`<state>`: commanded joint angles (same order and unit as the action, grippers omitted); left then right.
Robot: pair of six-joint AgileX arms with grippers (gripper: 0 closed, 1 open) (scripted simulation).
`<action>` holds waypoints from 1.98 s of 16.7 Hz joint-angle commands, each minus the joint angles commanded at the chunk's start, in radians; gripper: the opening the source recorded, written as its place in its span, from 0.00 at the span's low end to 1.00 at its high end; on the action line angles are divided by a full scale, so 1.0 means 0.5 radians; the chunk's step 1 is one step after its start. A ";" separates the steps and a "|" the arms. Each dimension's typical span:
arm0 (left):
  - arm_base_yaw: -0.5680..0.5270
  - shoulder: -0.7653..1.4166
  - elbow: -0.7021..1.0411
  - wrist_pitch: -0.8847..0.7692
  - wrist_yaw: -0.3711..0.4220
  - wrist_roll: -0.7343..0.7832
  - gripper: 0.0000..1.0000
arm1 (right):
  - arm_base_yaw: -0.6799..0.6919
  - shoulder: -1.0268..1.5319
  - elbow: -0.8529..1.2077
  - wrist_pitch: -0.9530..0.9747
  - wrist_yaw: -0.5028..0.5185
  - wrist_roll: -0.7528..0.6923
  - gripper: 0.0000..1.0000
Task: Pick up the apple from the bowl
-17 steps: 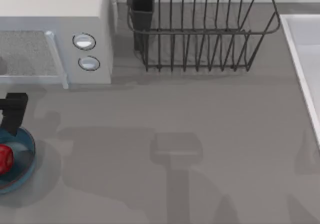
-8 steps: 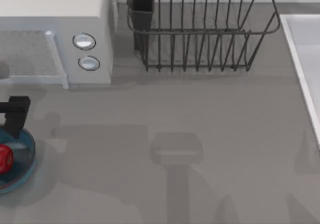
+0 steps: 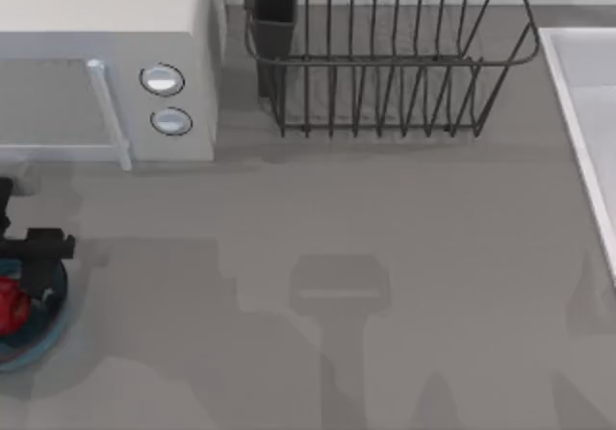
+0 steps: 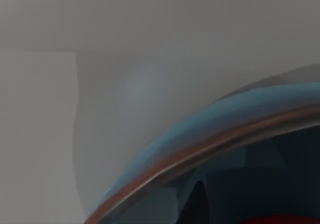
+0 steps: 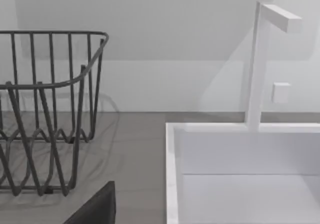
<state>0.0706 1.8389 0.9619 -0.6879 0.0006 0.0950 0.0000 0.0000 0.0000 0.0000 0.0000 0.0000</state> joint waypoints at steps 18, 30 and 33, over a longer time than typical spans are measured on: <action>0.001 0.019 -0.020 0.027 0.000 0.001 0.02 | 0.000 0.000 0.000 0.000 0.000 0.000 1.00; -0.038 -0.148 0.073 -0.157 -0.038 -0.027 0.00 | 0.000 0.000 0.000 0.000 0.000 0.000 1.00; -0.118 -0.160 0.252 -0.417 -0.039 -0.078 0.00 | 0.000 0.000 0.000 0.000 0.000 0.000 1.00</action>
<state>0.0116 1.7588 1.0882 -0.8961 -0.0189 0.0561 0.0000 0.0000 0.0000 0.0000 0.0000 0.0000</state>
